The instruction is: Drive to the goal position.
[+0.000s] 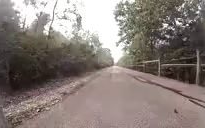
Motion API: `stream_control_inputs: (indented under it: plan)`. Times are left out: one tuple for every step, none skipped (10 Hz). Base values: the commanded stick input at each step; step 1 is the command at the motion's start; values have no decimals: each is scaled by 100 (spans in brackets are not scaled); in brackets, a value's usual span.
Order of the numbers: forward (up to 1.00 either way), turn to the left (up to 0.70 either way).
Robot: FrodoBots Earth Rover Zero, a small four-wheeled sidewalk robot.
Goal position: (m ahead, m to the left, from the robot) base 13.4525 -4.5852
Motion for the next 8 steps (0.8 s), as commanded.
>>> stream_control_inputs:
  plan:
    - [70, 0]
    - [70, 0]
    - [70, 0]
    - [70, 0]
    - [70, 0]
    - [70, -11]
    - [70, -28]
    - [70, -33]
